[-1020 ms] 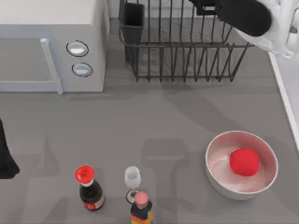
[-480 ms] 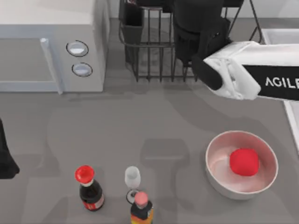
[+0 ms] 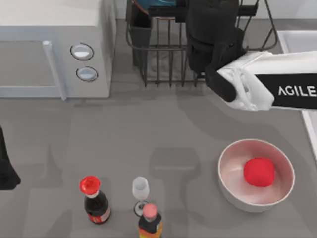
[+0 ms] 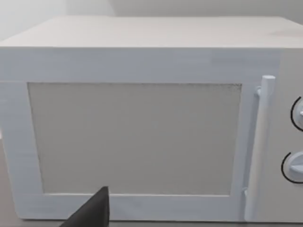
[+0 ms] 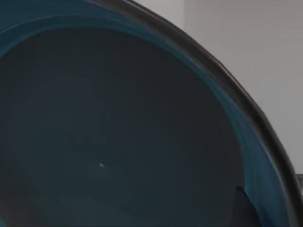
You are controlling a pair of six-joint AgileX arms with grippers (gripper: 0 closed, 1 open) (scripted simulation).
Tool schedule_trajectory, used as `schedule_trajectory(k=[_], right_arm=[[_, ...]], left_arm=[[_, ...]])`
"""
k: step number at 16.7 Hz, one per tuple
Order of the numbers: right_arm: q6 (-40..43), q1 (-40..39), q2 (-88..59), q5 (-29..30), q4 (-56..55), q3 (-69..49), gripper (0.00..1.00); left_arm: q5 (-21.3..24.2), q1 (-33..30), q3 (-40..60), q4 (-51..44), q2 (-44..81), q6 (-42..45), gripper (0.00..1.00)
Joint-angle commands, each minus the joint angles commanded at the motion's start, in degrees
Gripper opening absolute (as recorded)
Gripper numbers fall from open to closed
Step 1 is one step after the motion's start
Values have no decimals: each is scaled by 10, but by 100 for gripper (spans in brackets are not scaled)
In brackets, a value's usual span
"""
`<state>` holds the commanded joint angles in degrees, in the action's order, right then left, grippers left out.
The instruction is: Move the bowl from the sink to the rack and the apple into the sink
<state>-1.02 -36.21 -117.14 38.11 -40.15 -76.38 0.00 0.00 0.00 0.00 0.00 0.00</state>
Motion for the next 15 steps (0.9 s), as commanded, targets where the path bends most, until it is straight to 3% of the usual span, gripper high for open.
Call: schedule_trajectory(k=[11, 15], right_arm=[[0, 0, 0, 0, 0, 0, 98], [0, 0, 0, 0, 0, 0, 100]], left_arm=[[0, 0, 0, 0, 0, 0, 100], [0, 0, 0, 0, 0, 0, 100]])
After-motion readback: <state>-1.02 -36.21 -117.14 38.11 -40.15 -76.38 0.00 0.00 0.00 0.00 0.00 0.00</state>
